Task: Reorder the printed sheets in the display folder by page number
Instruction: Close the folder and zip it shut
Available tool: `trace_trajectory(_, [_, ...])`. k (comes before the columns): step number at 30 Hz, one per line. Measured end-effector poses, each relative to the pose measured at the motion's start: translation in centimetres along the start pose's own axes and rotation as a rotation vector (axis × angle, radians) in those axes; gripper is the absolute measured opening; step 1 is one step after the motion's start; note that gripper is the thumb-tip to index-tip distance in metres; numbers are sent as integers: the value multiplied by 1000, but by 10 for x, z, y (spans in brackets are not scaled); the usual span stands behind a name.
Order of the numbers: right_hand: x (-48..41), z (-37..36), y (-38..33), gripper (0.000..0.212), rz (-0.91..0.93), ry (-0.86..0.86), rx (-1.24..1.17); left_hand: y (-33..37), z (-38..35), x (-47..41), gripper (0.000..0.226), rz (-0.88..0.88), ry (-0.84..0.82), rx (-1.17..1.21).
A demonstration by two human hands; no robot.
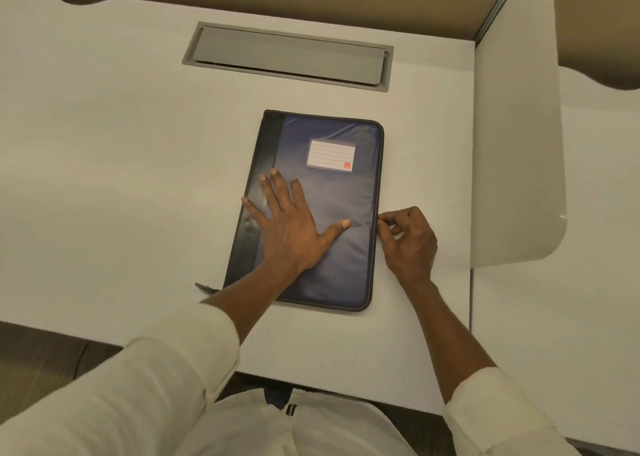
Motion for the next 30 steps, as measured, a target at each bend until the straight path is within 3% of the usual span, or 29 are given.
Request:
trace_trajectory(9, [-4, -2, -4, 4, 16, 63, 61, 1, -2, -5, 140, -63, 12, -120])
trace_trajectory(30, [-44, -15, 5, 3, 0, 99, 53, 5, 0, -6, 138, -84, 7, -105])
Point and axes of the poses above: each hand's wrist, its own x-axis away from the middle knuckle, its own z-axis out of the back of the hand, y = z × x, the point moved 8 cm from there along -x, towards the middle knuckle, and after that the axes turned 7 degrees about z, right-handed, at the moved point
